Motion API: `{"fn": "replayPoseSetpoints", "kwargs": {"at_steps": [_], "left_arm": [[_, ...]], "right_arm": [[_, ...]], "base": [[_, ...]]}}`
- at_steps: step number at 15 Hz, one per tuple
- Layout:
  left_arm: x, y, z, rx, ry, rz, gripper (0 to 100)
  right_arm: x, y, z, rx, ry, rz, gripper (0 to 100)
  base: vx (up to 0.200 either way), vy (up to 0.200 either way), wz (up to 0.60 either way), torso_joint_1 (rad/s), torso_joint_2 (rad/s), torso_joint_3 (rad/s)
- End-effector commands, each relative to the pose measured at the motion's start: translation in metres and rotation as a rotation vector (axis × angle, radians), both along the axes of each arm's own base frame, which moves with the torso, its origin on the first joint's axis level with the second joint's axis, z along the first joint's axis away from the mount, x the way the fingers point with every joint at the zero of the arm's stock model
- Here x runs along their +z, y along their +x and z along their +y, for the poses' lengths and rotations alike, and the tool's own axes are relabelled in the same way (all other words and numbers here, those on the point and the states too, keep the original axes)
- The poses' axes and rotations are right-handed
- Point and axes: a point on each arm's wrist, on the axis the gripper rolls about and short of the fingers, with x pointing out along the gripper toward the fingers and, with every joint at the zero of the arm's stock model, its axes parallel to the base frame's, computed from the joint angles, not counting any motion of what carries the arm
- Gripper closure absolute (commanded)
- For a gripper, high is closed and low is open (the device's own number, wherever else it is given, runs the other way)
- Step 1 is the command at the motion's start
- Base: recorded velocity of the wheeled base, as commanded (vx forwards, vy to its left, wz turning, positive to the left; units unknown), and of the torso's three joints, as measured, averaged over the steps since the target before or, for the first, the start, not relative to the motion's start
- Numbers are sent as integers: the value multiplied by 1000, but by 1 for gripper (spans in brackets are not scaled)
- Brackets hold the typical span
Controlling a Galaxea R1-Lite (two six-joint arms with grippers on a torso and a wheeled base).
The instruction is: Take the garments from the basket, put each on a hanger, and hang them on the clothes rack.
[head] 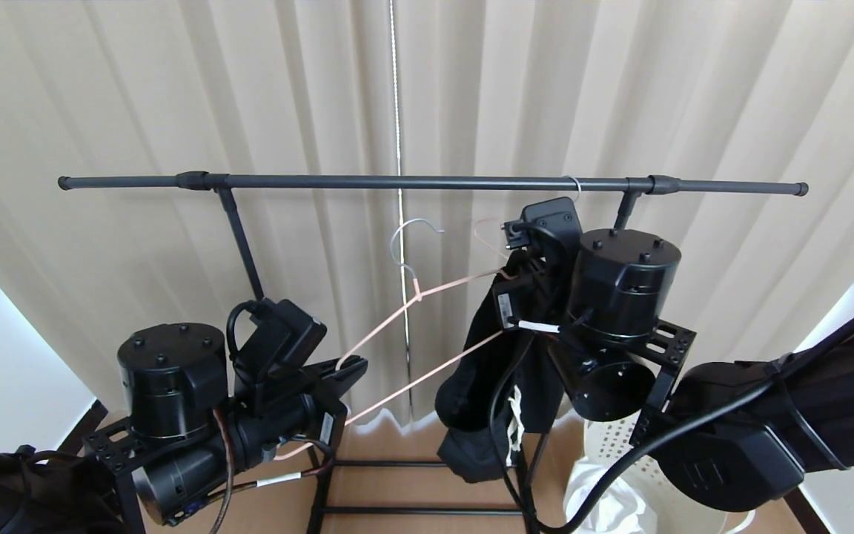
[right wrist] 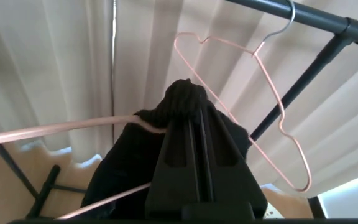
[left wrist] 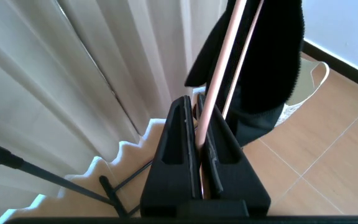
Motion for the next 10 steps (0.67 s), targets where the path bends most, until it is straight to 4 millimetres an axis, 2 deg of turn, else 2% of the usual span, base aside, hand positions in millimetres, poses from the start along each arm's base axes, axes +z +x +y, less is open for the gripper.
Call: {"fn": "replayPoseSetpoints", "kwargs": {"at_steps": [1, 8, 10], "left_arm": [[-2, 2, -1, 1, 3, 5, 100], [-5, 3, -4, -5, 0, 0, 100], [-4, 3, -4, -4, -4, -8, 100]], "right_arm": [[-3, -20, 19, 64, 5, 7, 100], [4, -59, 53, 185, 43, -8, 100], [5, -60, 54, 180, 47, -12, 100]], "base": [[0, 0, 0, 0, 0, 0], [0, 0, 0, 0, 0, 0], [0, 0, 0, 0, 0, 0]]}}
